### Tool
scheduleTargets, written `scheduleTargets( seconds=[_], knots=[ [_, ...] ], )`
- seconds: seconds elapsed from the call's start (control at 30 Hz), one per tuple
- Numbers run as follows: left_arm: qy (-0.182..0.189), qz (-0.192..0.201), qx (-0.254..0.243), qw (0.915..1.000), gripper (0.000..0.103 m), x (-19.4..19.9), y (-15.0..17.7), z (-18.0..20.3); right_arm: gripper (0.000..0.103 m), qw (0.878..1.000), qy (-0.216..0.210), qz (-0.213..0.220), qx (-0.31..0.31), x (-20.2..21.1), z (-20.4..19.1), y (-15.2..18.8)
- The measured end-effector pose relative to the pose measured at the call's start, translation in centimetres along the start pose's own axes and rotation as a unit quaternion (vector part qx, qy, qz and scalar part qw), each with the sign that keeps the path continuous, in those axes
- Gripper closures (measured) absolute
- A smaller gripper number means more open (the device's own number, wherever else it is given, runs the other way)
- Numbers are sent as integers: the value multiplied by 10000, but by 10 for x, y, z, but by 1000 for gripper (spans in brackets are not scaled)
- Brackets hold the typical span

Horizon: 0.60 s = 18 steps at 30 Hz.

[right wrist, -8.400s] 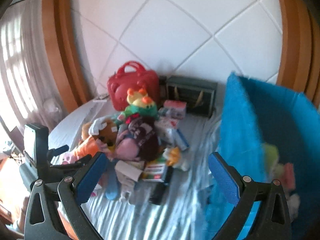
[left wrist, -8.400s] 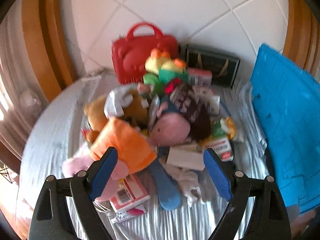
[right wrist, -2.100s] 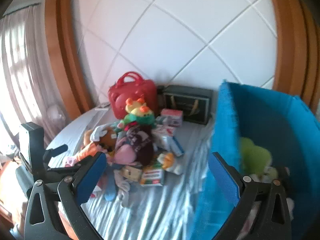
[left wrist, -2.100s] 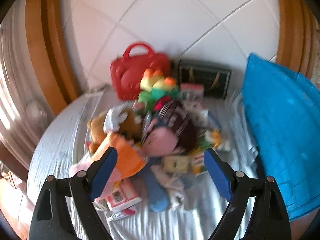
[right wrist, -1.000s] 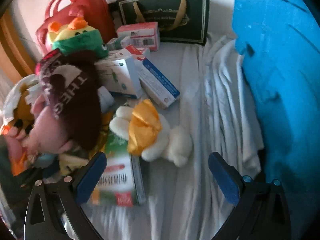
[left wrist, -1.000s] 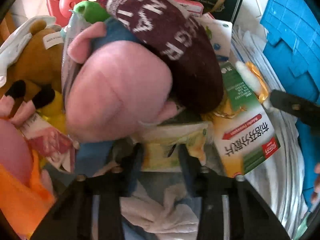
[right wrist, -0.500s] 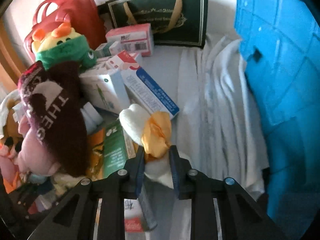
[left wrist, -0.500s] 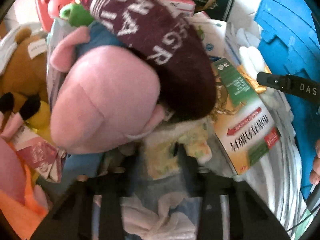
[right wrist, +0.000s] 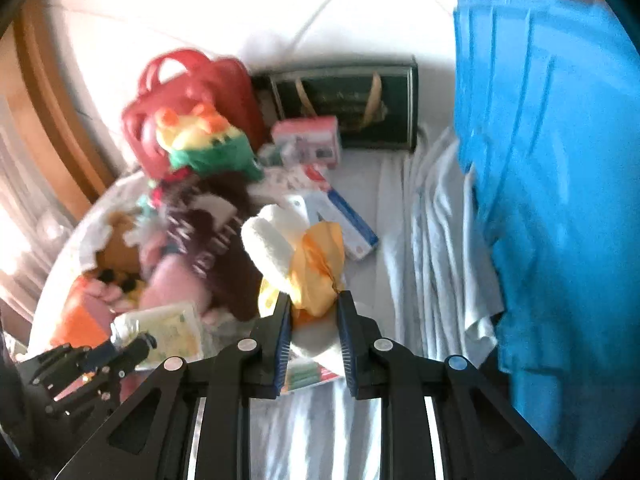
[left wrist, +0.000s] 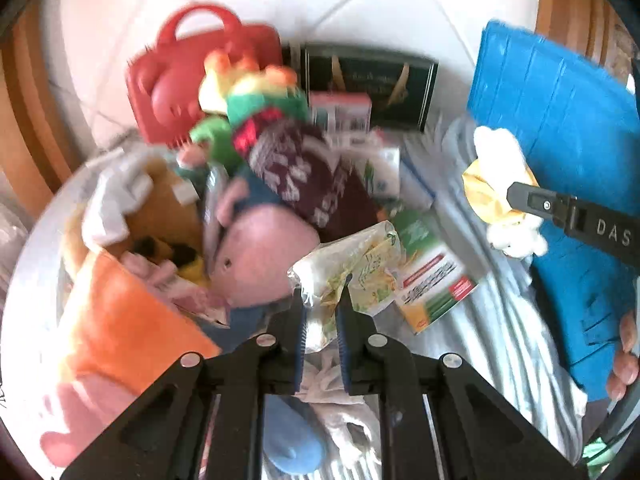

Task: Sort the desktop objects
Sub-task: 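Carry the packet and bunny into the blue crate and release both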

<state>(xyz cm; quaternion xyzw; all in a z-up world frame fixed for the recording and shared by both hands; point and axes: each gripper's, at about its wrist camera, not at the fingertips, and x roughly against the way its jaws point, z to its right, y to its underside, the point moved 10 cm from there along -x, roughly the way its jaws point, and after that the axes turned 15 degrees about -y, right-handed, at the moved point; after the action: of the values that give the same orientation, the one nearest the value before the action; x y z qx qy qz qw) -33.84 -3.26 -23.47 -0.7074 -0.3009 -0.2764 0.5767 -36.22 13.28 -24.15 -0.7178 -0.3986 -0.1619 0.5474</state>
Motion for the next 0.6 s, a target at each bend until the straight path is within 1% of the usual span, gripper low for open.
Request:
scheduleTargets(
  seconds=[0.03, 0.07, 0.13, 0.17, 0.2, 0.3, 0.43, 0.53, 0.6],
  knots=[
    [-21, 133, 25, 9999, 90, 14, -6, -2, 81, 9999, -10, 106, 40, 9, -5, -4],
    [-35, 217, 37, 9998, 90, 14, -16, 1, 81, 9998, -18, 202, 69, 18, -11, -8],
    [-61, 465, 72, 9989, 90, 36, -26, 0, 81, 9987, -13, 489, 139, 45, -23, -18],
    [-49, 601, 97, 9981, 90, 47, -32, 1, 81, 9982, -7, 576, 163, 53, -27, -21],
    [-32, 682, 107, 9976, 90, 52, -37, 5, 81, 9973, 1, 713, 193, 69, -32, -25],
    [78, 1048, 108, 9944, 90, 85, -50, 10, 81, 9937, 0, 1091, 259, 113, -46, -33],
    [361, 1539, 13, 9874, 90, 129, -71, 34, 81, 9877, 94, 1539, 242, 170, -51, -42],
    [600, 1764, -47, 9825, 90, 156, -85, 58, 81, 9818, 187, 1876, 221, 216, -45, -47],
    [755, 1883, -99, 9792, 90, 173, -93, 76, 81, 9780, 309, 2053, 196, 248, -33, -49]
  ],
)
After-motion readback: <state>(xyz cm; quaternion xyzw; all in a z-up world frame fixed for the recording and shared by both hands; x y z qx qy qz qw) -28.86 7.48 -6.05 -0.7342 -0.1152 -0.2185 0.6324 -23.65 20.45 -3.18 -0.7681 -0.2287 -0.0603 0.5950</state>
